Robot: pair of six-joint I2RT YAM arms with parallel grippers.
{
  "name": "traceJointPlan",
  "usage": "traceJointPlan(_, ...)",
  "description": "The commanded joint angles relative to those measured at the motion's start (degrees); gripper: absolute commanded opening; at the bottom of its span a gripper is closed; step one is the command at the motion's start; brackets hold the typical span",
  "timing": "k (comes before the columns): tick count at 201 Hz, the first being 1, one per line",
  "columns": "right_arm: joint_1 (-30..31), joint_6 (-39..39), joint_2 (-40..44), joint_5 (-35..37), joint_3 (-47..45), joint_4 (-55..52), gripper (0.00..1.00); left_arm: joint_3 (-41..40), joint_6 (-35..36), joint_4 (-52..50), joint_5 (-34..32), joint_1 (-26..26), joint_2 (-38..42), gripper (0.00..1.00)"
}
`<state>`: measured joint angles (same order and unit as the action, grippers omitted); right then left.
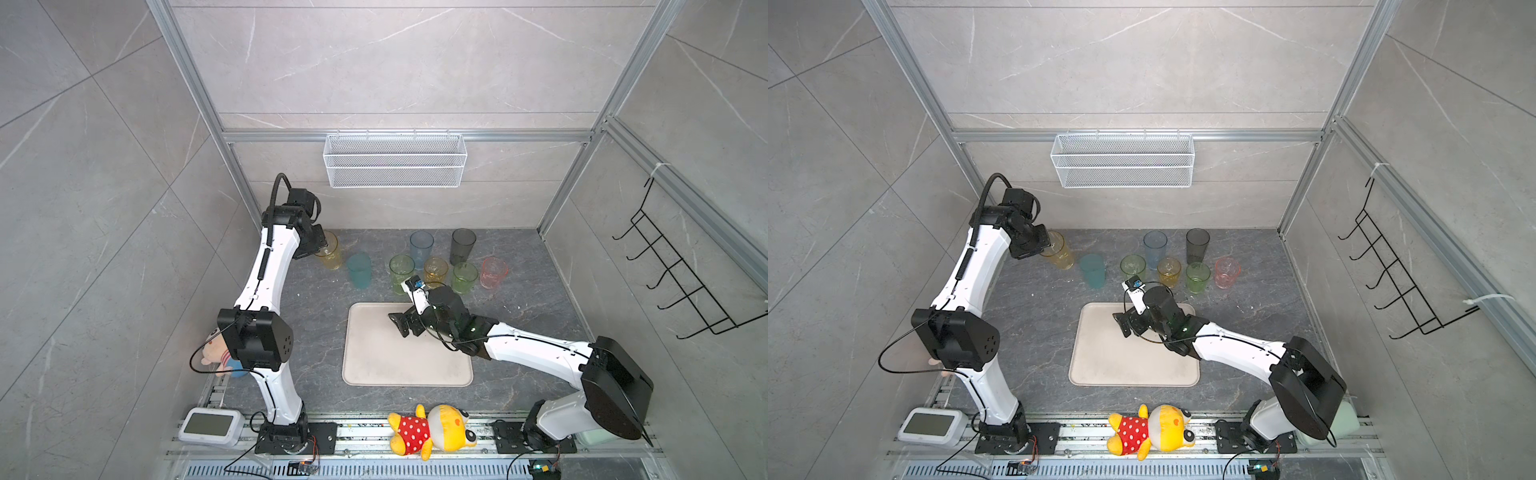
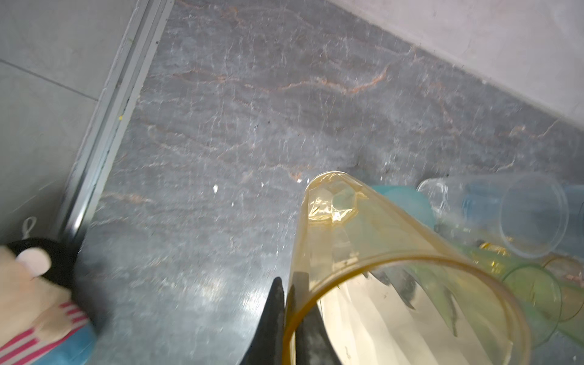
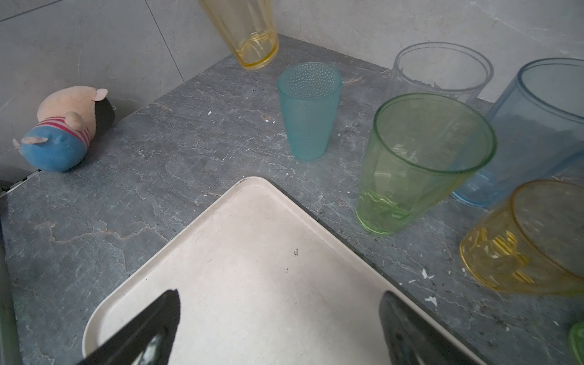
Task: Place the glasses into the tray
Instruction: Pick up the glass from the top-left of the table, then place the glass on the tray.
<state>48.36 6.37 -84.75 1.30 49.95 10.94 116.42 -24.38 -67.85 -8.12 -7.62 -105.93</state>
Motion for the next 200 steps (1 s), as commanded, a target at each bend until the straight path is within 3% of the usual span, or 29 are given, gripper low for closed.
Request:
traceJointPlan(1,0.4,-0.2,1.3,1.7,0.7,0.0,0.99,-0.5,1.4,-5.3,-3.8,-2.1,4.9,0.0)
traceJointPlan(41,0.4,-0.1,2.3,5.3,-1.2,2.2,0.99,-3.0,0.8,-8.3,-4.9,-5.4,9.4,0.0)
traceJointPlan(101,0.3,1.5,3.5,10.6,-2.1,3.0,0.99,-3.2,-1.4,-12.1,-5.8,-12.2,9.9,0.0)
traceJointPlan(147,0.3,2.7,3.0,15.9,-2.7,4.0,0.99,-3.6,-3.4,-11.6,-4.8,-16.7,7.4,0.0)
traceJointPlan(200,-0.5,5.2,3.3,20.8,-2.5,2.3,1.0,-10.1,-6.4,-7.0,-2.8,-18.9,6.8,0.0)
